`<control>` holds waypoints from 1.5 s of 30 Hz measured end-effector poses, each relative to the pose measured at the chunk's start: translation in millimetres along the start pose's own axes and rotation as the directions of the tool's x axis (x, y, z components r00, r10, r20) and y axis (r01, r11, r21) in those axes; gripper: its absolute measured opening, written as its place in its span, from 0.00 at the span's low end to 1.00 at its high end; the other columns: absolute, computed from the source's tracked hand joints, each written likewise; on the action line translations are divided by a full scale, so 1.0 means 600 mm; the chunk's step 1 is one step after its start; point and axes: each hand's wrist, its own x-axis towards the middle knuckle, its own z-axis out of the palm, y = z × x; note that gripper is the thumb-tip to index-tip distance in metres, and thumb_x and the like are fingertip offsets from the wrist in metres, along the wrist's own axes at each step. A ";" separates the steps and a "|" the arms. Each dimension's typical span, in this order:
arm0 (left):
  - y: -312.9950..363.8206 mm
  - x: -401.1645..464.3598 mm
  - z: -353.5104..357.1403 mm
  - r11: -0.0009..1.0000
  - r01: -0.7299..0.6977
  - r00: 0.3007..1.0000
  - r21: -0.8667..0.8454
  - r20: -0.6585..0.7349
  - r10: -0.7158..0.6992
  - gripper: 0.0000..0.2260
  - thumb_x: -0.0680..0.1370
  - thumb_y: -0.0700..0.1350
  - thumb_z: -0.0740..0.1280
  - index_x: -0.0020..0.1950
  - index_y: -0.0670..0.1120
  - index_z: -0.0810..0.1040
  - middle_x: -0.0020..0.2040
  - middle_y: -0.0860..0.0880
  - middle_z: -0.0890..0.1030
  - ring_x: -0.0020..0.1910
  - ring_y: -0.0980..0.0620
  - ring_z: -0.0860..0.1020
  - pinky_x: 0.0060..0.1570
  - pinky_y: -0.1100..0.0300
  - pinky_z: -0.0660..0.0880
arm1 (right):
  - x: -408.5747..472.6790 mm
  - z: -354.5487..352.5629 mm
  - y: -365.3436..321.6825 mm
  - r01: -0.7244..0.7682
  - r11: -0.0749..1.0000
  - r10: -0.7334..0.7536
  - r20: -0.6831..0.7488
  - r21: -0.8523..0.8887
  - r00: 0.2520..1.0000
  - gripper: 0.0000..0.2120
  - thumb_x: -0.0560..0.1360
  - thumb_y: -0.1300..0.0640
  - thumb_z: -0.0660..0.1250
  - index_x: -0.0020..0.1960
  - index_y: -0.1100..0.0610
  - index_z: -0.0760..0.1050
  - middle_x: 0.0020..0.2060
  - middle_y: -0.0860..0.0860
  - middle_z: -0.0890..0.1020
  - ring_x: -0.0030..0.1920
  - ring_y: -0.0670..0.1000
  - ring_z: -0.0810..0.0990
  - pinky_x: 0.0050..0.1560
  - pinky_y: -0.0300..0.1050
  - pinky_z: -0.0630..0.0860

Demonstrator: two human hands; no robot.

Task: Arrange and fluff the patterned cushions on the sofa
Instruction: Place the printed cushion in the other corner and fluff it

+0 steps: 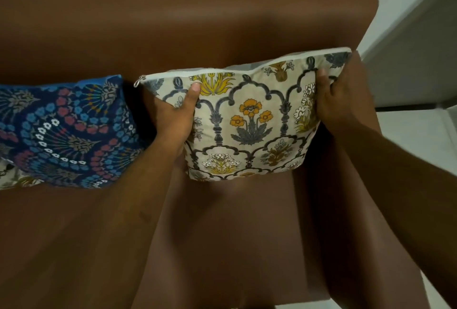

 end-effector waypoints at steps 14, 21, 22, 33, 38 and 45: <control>0.078 -0.054 0.110 0.011 -0.649 0.700 0.760 0.592 0.399 0.50 0.63 0.84 0.54 0.68 0.46 0.73 0.63 0.44 0.79 0.63 0.40 0.76 0.63 0.41 0.67 | -0.018 0.039 0.002 -0.235 0.897 0.176 0.184 0.374 0.967 0.23 0.83 0.52 0.63 0.73 0.62 0.67 0.58 0.47 0.75 0.65 0.50 0.77 0.43 0.11 0.61; 0.094 -0.047 0.190 -0.024 -0.765 0.527 0.644 0.646 0.552 0.44 0.63 0.83 0.57 0.56 0.44 0.74 0.53 0.43 0.79 0.50 0.41 0.76 0.51 0.46 0.67 | 0.003 0.004 0.105 -0.198 0.952 0.210 -0.027 0.233 0.977 0.28 0.75 0.24 0.48 0.66 0.39 0.66 0.60 0.42 0.79 0.61 0.46 0.79 0.64 0.56 0.77; 0.091 -0.045 0.193 -0.042 -0.756 0.528 0.653 0.646 0.551 0.45 0.63 0.83 0.57 0.56 0.44 0.74 0.54 0.43 0.79 0.51 0.41 0.75 0.51 0.46 0.67 | 0.003 0.002 0.120 -0.179 0.957 0.184 0.000 0.228 0.983 0.27 0.76 0.25 0.49 0.66 0.40 0.67 0.59 0.41 0.79 0.61 0.45 0.79 0.63 0.56 0.77; 0.128 -0.085 0.215 -0.093 -0.779 0.558 0.620 0.753 0.349 0.49 0.56 0.82 0.67 0.60 0.45 0.71 0.55 0.44 0.81 0.53 0.42 0.80 0.55 0.47 0.72 | -0.056 -0.017 0.043 -0.331 0.850 0.277 0.187 0.409 0.943 0.22 0.87 0.50 0.49 0.79 0.56 0.60 0.72 0.53 0.71 0.73 0.51 0.67 0.51 0.19 0.55; 0.139 -0.018 0.102 0.336 -0.762 0.635 0.553 0.536 0.556 0.47 0.54 0.82 0.65 0.52 0.44 0.80 0.49 0.45 0.86 0.48 0.43 0.83 0.46 0.50 0.78 | -0.017 -0.027 0.029 -0.151 0.834 0.058 0.189 0.531 0.980 0.23 0.82 0.37 0.54 0.60 0.55 0.73 0.47 0.42 0.79 0.42 0.28 0.77 0.46 0.25 0.76; 0.093 -0.003 0.075 0.702 -0.634 0.773 0.324 0.286 0.566 0.35 0.62 0.75 0.71 0.51 0.46 0.86 0.46 0.52 0.86 0.44 0.55 0.84 0.45 0.58 0.81 | -0.083 0.047 0.098 -0.290 0.907 0.091 0.531 0.304 0.842 0.41 0.64 0.40 0.80 0.71 0.47 0.67 0.60 0.38 0.78 0.58 0.40 0.78 0.66 0.51 0.77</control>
